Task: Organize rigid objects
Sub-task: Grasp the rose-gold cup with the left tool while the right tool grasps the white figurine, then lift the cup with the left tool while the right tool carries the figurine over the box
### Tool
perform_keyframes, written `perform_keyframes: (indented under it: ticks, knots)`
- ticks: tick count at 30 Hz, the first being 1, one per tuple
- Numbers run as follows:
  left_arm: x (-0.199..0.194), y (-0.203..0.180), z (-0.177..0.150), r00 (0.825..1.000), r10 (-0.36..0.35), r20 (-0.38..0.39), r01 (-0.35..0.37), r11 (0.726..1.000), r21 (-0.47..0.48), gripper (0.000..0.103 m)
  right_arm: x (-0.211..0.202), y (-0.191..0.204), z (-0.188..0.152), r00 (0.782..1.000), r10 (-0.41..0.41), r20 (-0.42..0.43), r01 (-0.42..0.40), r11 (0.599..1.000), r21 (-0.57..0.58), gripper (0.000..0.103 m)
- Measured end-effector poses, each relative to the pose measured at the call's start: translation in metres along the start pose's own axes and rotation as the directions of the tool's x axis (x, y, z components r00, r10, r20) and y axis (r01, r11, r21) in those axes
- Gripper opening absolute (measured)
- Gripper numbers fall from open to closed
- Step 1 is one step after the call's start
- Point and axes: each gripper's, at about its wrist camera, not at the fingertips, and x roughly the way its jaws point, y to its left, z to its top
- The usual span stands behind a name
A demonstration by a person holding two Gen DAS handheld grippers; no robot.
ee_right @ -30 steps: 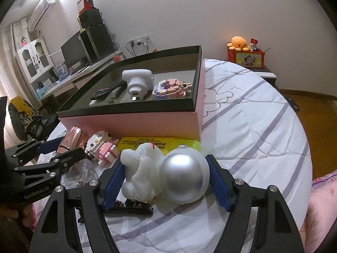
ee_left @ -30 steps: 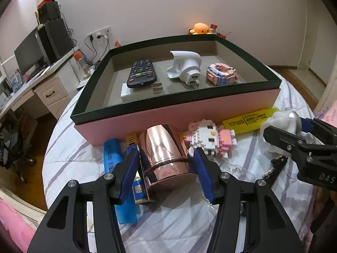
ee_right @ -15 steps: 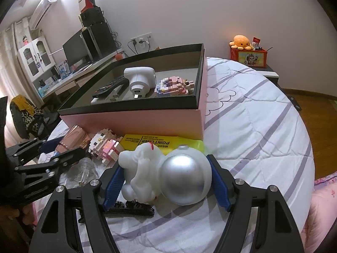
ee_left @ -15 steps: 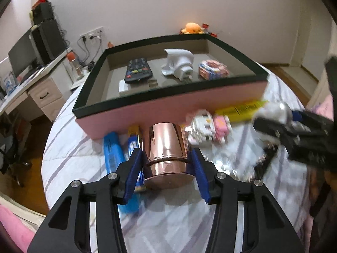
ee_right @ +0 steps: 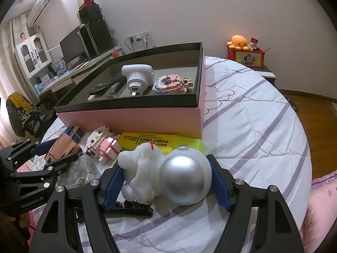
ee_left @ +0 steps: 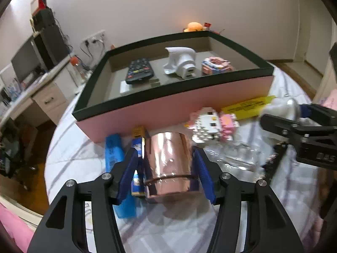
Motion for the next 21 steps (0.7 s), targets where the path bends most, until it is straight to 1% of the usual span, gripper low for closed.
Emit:
perform_keyframes:
  ticks: [1,2,4,8,12,13,14,16,19,21]
  knots:
    - [-0.001,0.001,0.000,1.000,-0.005,0.011,0.005,1.000,-0.004,0.049,0.000,0.001,0.000,1.000,-0.002,0.002,0.003,1.000,-0.002,0.074]
    - [-0.004,0.002,-0.001,1.000,-0.019,0.024,0.019,1.000,-0.015,0.048,-0.001,0.002,0.000,1.000,-0.005,0.002,0.005,1.000,-0.006,0.074]
    - [-0.007,0.009,-0.001,0.998,-0.056,0.027,0.057,0.997,-0.055,0.048,-0.003,0.003,0.000,1.000,-0.013,0.016,0.013,1.000,-0.012,0.074]
    - [-0.019,0.020,-0.001,0.994,-0.087,0.067,0.094,0.991,-0.096,0.048,-0.011,0.006,-0.001,0.999,-0.027,0.044,0.028,0.999,-0.022,0.074]
    - [-0.034,0.026,0.001,0.986,-0.130,0.109,0.142,0.984,-0.110,0.048,-0.022,0.011,0.002,0.997,-0.028,0.072,0.031,0.999,-0.031,0.074]
    - [-0.036,0.026,0.000,0.984,-0.142,0.110,0.154,0.983,-0.104,0.048,-0.025,0.013,0.003,0.996,-0.029,0.087,0.032,0.999,-0.033,0.074]
    - [-0.035,0.025,-0.001,0.984,-0.153,0.092,0.162,0.982,-0.099,0.048,-0.028,0.015,0.004,0.995,-0.028,0.092,0.032,0.999,-0.039,0.074]
    - [-0.032,0.023,-0.006,0.986,-0.155,0.062,0.160,0.983,-0.092,0.048,-0.030,0.019,0.005,0.996,-0.028,0.082,0.033,0.998,-0.054,0.074]
    - [-0.036,0.018,-0.015,0.987,-0.151,0.057,0.154,0.986,-0.061,0.048,-0.032,0.022,0.002,0.997,-0.029,0.071,0.034,0.998,-0.060,0.074]
    - [-0.038,0.018,-0.018,0.987,-0.151,0.057,0.154,0.987,-0.056,0.048,-0.032,0.022,-0.001,0.998,-0.032,0.063,0.036,0.998,-0.059,0.074]
